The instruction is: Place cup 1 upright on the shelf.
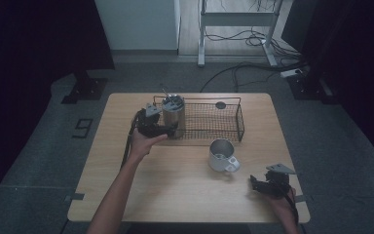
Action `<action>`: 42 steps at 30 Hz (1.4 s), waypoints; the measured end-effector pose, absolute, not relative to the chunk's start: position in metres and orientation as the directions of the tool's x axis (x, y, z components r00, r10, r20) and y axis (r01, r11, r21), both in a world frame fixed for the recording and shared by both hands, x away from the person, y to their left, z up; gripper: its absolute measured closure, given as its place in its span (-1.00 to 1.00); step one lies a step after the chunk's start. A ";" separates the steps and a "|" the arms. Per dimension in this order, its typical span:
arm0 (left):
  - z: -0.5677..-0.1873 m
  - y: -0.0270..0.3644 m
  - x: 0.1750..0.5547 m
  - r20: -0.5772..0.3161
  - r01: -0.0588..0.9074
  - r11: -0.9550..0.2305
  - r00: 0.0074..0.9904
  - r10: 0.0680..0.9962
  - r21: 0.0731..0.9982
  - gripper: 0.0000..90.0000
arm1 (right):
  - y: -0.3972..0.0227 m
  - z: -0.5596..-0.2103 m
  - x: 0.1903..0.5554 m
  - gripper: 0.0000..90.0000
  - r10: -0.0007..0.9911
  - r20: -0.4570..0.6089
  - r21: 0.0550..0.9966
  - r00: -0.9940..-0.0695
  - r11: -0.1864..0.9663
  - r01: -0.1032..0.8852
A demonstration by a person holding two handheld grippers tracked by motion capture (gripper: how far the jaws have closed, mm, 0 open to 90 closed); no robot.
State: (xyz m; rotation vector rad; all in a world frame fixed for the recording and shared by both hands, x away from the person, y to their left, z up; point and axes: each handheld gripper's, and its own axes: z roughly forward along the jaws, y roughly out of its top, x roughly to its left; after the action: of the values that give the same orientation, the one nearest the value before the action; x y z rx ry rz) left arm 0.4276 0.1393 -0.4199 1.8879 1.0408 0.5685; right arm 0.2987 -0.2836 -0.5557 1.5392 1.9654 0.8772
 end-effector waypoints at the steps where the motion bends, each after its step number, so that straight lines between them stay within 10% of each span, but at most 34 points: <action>1: -0.419 0.139 0.424 -0.024 0.434 -0.258 0.547 0.837 0.863 -0.92 | -0.284 -0.556 0.299 -0.71 0.970 0.009 0.740 -0.243 0.157 0.654; 42: -0.485 0.194 0.301 -0.101 0.489 -0.222 0.551 0.828 0.844 -0.84 | -0.283 -0.556 0.298 -0.71 0.971 0.011 0.739 -0.237 0.152 0.656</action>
State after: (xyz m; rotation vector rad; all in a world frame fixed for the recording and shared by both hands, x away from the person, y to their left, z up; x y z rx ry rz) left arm 0.3009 0.1942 -0.4855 1.8774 1.0744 0.4688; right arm 0.2981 -0.2835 -0.5556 1.5465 1.9592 0.8755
